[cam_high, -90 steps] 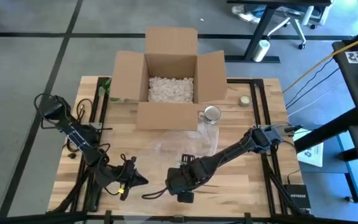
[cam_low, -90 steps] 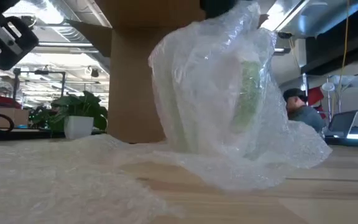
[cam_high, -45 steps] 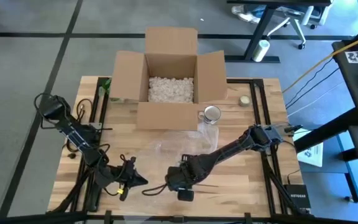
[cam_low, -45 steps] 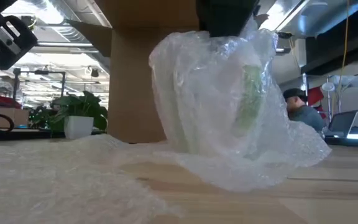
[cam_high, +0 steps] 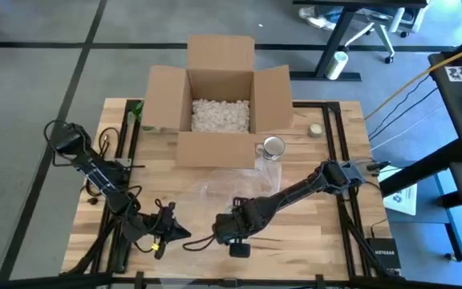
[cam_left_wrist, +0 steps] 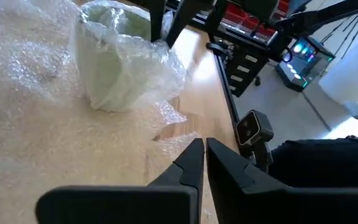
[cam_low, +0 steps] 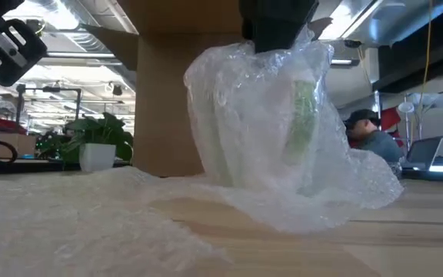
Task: Wrap mug
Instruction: Put the wrapped green mug into the cardboard box
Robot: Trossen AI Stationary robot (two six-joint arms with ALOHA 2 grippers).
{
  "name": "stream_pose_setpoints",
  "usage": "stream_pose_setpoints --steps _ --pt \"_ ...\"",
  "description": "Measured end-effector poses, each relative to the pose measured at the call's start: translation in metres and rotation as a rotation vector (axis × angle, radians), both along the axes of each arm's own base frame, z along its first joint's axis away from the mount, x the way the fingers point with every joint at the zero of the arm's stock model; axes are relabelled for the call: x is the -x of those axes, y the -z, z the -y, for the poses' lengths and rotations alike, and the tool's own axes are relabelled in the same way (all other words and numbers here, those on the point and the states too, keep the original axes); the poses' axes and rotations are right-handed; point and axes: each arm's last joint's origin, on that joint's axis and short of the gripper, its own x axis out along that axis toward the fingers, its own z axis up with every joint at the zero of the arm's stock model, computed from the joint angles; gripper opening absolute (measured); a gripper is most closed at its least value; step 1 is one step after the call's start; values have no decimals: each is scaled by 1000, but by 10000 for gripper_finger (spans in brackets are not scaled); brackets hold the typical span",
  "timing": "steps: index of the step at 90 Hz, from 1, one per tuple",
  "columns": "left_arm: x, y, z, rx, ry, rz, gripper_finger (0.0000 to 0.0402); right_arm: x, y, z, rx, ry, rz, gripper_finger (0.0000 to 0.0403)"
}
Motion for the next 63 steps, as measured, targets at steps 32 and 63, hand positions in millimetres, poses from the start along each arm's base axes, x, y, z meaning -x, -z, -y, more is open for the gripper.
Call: stream_pose_setpoints --steps 32,63 --pt "0 0 0 1 0 0 0 20 -38 -12 -26 5 88 1" --pt "0 0 0 2 -1 -1 0 37 -66 -21 -40 -15 162 0"
